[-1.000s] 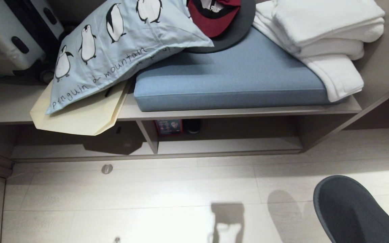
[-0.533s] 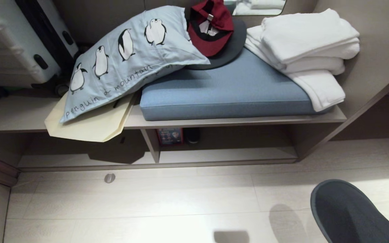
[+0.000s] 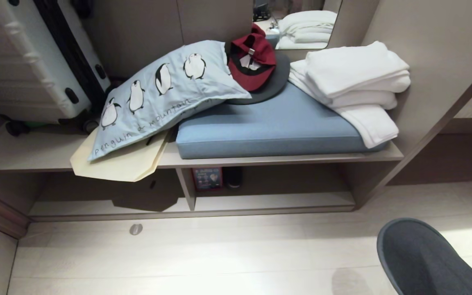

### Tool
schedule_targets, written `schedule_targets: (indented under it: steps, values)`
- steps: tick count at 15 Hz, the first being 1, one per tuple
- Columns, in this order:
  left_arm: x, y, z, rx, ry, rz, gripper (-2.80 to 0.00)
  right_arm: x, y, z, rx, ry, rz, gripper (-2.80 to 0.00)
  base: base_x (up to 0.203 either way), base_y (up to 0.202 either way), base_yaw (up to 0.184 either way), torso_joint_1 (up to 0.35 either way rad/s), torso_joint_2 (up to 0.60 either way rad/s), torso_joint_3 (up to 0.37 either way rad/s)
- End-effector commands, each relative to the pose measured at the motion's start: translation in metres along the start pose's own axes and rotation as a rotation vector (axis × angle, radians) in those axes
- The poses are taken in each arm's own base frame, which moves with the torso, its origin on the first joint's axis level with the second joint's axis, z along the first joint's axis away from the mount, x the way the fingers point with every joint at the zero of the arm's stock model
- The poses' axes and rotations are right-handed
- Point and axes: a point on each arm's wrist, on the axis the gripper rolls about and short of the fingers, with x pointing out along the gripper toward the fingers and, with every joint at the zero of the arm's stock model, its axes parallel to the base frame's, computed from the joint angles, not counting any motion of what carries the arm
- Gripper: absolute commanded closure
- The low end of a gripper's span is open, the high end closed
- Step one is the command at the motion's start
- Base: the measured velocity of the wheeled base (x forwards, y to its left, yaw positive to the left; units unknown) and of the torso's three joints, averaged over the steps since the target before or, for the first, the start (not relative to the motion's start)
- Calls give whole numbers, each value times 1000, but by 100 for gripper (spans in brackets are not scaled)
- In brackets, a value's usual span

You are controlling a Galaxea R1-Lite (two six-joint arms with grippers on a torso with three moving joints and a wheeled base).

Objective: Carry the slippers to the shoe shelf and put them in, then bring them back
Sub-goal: Place the slippers on the floor

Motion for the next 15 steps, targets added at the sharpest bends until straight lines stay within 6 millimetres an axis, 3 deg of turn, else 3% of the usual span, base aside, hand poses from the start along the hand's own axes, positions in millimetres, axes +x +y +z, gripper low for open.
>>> schedule_targets:
  steps: [1, 15]
  values:
    - [0, 0, 0, -1, -1, 1, 0, 0, 0, 0, -1, 1, 1, 0, 0, 0, 0, 5, 8, 201]
    - [0, 0, 0, -1, -1, 1, 0, 0, 0, 0, -1, 1, 1, 0, 0, 0, 0, 2, 4, 204]
